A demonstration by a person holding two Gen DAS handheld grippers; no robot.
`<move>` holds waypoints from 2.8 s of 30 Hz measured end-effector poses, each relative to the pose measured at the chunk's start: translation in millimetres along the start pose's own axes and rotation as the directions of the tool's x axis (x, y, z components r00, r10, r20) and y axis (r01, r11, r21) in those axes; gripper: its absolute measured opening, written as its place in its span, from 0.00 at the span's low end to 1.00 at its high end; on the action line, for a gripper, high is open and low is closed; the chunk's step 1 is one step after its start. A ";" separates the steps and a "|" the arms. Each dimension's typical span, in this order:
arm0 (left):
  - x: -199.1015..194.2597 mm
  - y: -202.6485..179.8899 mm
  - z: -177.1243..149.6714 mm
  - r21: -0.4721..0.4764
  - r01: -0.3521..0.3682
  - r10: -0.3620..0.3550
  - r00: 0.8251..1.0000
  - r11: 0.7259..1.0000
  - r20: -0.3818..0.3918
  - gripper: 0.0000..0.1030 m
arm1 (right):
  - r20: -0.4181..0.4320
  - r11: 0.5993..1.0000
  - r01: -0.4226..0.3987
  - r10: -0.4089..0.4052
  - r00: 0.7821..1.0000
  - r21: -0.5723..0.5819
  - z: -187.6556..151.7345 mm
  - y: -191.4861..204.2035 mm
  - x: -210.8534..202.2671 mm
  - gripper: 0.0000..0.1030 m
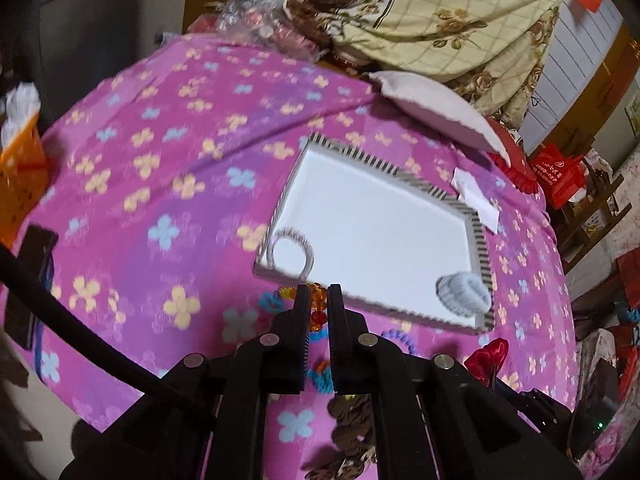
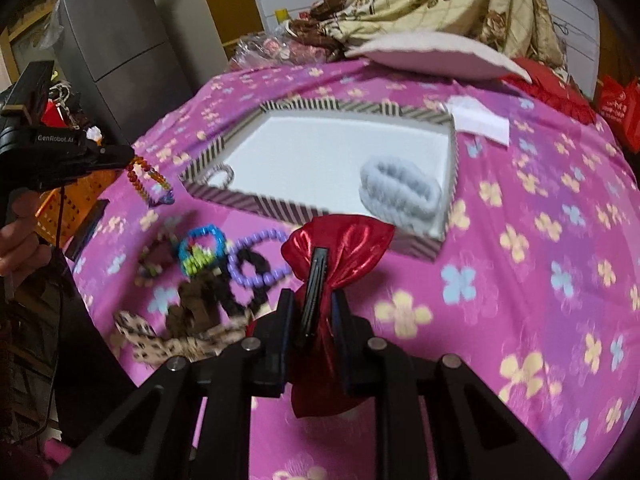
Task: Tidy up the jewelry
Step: 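Lay the red bow on the scrunchie while the left tool drops the bracelet in the box, then withdraw both tools from the box back over the remaining jewelry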
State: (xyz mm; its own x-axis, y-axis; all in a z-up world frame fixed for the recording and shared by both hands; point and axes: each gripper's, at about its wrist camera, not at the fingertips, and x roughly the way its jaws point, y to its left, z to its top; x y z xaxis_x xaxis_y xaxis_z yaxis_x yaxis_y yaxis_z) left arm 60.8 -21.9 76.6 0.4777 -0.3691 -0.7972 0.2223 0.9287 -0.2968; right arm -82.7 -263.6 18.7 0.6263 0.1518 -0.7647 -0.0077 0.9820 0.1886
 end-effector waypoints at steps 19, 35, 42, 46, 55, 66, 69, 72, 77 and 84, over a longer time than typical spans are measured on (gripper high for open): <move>68.5 -36.4 68.9 0.056 -0.122 0.124 0.992 0.991 -0.025 0.24 | -0.001 0.999 0.016 -0.016 1.000 0.040 104.2 -29.6 52.2 0.18; 142.6 -7.7 88.4 0.023 -0.213 0.214 0.970 0.977 -0.113 0.24 | -0.110 0.974 0.144 -0.126 0.986 0.174 140.5 -126.4 140.1 0.18; 157.8 1.3 75.8 0.023 -0.243 0.243 0.960 0.970 -0.141 0.24 | -0.117 0.976 0.146 -0.127 0.985 0.165 130.9 -126.2 147.0 0.24; 157.4 0.4 70.8 0.020 -0.248 0.249 0.959 0.969 -0.135 0.26 | -0.093 0.977 0.143 -0.129 0.987 0.157 131.0 -120.6 136.6 0.42; 132.5 -6.5 59.0 0.049 -0.227 0.231 0.967 0.973 -0.106 0.43 | -0.009 0.982 0.093 -0.093 0.996 0.165 118.9 -103.9 89.2 0.50; 81.6 -12.5 24.0 0.075 -0.243 0.246 0.968 0.967 -0.037 0.43 | 0.032 0.990 0.075 -0.080 0.996 0.123 82.8 -63.1 39.3 0.59; 66.4 -13.2 10.6 0.082 -0.249 0.250 0.968 0.965 -0.012 0.43 | 0.040 0.990 0.064 -0.069 0.997 0.127 70.5 -54.1 29.4 0.60; 54.3 -14.0 -1.4 0.091 -0.261 0.262 0.965 0.961 0.010 0.43 | 0.045 0.990 0.058 -0.064 0.997 0.128 59.0 -45.9 21.8 0.60; 33.6 -13.7 -25.0 0.097 -0.269 0.267 0.963 0.958 0.034 0.43 | 0.036 0.992 0.047 -0.052 0.998 0.119 38.7 -32.0 16.1 0.60; 16.0 -4.7 -54.7 0.066 -0.285 0.282 0.958 0.956 0.046 0.43 | 0.028 0.992 0.012 -0.015 0.999 0.124 14.7 -14.1 13.4 0.61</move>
State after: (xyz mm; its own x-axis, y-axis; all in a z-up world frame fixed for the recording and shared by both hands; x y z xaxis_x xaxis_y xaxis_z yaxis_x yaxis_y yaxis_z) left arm 20.9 -30.3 36.5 0.5593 -0.0931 -0.8237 0.1328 0.9909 -0.0219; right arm -62.7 -277.1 14.8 0.6478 0.1334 -0.7500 0.0967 0.9622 0.2546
